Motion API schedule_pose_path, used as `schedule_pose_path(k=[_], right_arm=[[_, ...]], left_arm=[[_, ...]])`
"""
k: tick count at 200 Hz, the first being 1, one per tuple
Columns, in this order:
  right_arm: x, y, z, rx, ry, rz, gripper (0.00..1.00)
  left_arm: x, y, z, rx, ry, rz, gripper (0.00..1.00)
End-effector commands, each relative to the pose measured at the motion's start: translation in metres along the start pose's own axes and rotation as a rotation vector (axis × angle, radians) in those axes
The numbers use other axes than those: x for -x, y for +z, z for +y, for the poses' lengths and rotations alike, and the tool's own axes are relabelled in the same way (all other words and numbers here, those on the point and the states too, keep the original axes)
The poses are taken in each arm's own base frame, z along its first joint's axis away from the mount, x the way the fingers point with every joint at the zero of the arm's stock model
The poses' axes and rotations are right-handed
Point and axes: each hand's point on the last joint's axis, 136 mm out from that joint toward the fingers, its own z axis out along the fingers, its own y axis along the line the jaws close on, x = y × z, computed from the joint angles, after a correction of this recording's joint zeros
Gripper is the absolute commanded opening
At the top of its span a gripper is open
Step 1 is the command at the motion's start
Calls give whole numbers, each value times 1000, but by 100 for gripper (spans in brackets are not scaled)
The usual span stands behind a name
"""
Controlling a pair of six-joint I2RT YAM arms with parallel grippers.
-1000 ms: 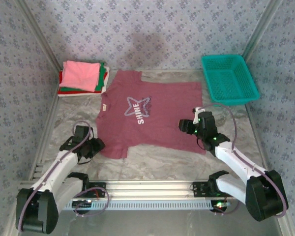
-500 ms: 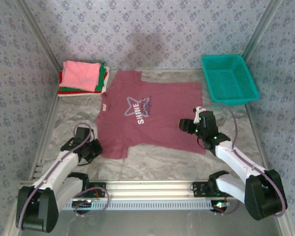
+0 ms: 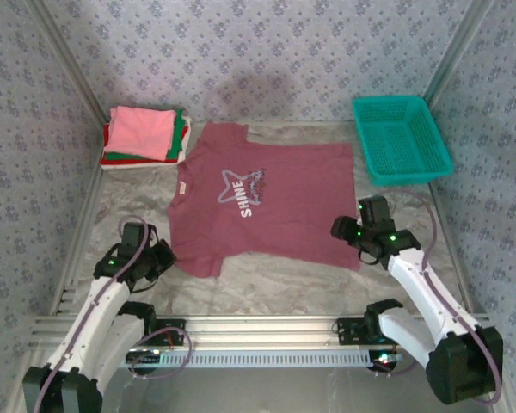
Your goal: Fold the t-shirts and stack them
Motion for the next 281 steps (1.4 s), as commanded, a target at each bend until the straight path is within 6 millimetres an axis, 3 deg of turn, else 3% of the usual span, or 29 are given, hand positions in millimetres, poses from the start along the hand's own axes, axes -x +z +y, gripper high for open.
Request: schedule_pose_path(k=[1, 23, 42, 98, 127, 167, 213, 236, 253, 281], right_arm=[[-50, -5, -41, -115, 192, 195, 66], [-59, -2, -59, -143, 266, 243, 56], [-59, 4, -64, -113, 317, 251, 56], [-58, 29, -54, -15, 357, 296, 56], [-73, 25, -71, -104, 418, 323, 54], [-75, 10, -93, -202, 481, 242, 52], [-74, 33, -76, -83, 495, 291, 47], [-78, 38, -71, -55, 491, 314, 44], [-69, 42, -68, -32, 487, 280, 37], [-66, 45, -68, -41, 478, 277, 36]], left_arm=[[-8, -9, 1, 15, -34, 41, 0], [-12, -11, -7, -26, -74, 69, 0], [-10, -15, -23, -97, -117, 78, 0], [-10, -25, -29, -112, -130, 77, 0], [-10, -28, -30, -134, -134, 67, 0], [-11, -20, -25, -114, -129, 69, 0], [-12, -9, -25, -118, -114, 85, 0], [-14, -8, -22, -114, -110, 85, 0], [-17, -6, -17, -112, -117, 82, 0], [-22, -2, -11, -116, -139, 83, 0]])
